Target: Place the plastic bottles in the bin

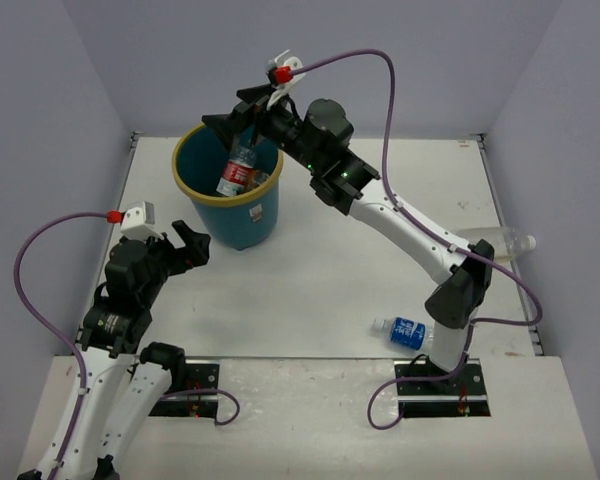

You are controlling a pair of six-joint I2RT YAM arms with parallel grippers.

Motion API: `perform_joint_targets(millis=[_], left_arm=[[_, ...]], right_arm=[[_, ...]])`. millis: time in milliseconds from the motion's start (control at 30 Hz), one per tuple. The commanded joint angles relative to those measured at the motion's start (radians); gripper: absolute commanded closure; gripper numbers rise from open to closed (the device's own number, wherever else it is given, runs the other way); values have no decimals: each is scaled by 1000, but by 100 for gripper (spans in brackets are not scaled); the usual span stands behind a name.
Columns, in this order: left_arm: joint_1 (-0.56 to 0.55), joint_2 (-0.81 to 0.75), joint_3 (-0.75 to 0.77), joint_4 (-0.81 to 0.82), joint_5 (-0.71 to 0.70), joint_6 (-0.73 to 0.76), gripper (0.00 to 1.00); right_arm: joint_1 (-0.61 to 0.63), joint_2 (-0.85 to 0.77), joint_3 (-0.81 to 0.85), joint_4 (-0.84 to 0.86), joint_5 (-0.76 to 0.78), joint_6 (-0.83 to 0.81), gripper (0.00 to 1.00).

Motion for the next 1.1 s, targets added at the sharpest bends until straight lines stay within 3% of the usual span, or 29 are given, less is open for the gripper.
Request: perform_joint_targets(millis=[0,133,233,333,600,667,733,833,1067], left_arm=[[11,5,7,27,-19,24,0],[11,8,8,24,-32,22,0],[11,13,12,21,-38,22,0],[11,14,11,19,-43,20,0],[11,17,8,19,-44,17,0],[11,19,7,19,-42,17,0],[11,22,8,21,-38,19,0],[9,28,10,23,-30,22,0],[11,42,8,26,-15,25,0]], right_arm=[[1,-105,8,-94,74,-47,1],[-4,-205,-88,-213,276,-84,1],[-33,-312,-279,-225,484,-78,1],[-100,-448,-446,-270,581,31,1],[-516,-875,-945,-397,641,466,1],[-604,-926,-1004,-437,628,488,1],[-748,-973,-1077,-509,513,568,1],[-955,-986,-1156,-551,421,644,1],[-1205,-866,-1227,-565,339,727,1]])
